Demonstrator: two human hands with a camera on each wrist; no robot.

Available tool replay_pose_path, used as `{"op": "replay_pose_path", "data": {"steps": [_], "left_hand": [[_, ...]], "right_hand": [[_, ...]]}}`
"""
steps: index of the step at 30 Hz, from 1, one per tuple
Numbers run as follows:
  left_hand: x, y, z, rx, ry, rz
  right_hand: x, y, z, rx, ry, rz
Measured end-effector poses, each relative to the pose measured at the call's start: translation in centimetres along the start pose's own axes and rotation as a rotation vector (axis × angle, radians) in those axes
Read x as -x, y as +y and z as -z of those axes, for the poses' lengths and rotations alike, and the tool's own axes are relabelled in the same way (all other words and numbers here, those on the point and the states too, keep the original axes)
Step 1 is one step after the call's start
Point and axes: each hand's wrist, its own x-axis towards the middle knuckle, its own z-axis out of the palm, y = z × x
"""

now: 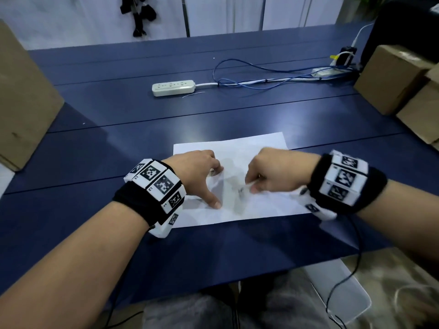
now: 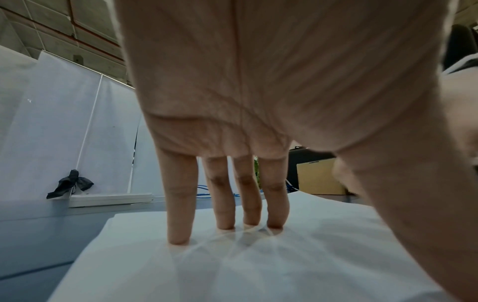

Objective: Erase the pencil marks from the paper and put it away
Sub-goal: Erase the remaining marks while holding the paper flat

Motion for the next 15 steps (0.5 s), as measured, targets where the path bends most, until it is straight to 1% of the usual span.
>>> {"op": "replay_pose_path", "data": {"steps": [2, 3, 4, 6, 7, 9, 10, 11, 12, 15], "left_hand": [[0.1, 0.1, 0.0, -0.002, 0.004, -0.009], [0.1, 0.1, 0.1, 0.001, 0.003, -0.007], [0.1, 0.1, 0.1, 0.005, 0.001, -0.003], [-0.1, 0.1, 0.1, 0.012, -0.003, 0.003], [-0.1, 0.1, 0.1, 0.014, -0.006, 0.008], [-0.2, 0.1, 0.1, 0.011, -0.013, 0.016], [-0.2, 0.1, 0.1, 0.006, -0.010, 0.016], [-0.3, 0.1, 0.1, 0.002, -0.008, 0.015], [-0.3, 0.2, 0.2, 0.000, -0.006, 0.014], [-0.1, 0.2, 0.2, 0.007, -0.002, 0.015]], "right_hand": [[-0.8, 1.3, 0.7, -0.025, 0.053, -0.126], [-0.9, 1.6, 0.7, -0.013, 0.071, -0.149], [-0.8, 1.6, 0.5, 0.022, 0.082, -0.133], [0.3, 0.7, -0.2, 0.080, 0.085, -0.029], [0.9, 0.2, -0.8, 0.073, 0.066, 0.051], [2.1, -0.5, -1.5, 0.005, 0.010, 0.168], [2.3, -0.7, -1.4, -0.020, -0.022, 0.179], [1.9, -0.6, -1.2, -0.025, -0.024, 0.163], [1.2, -0.1, -0.9, -0.003, -0.015, 0.110], [-0.5, 1.7, 0.3, 0.022, 0.090, -0.101]]}}
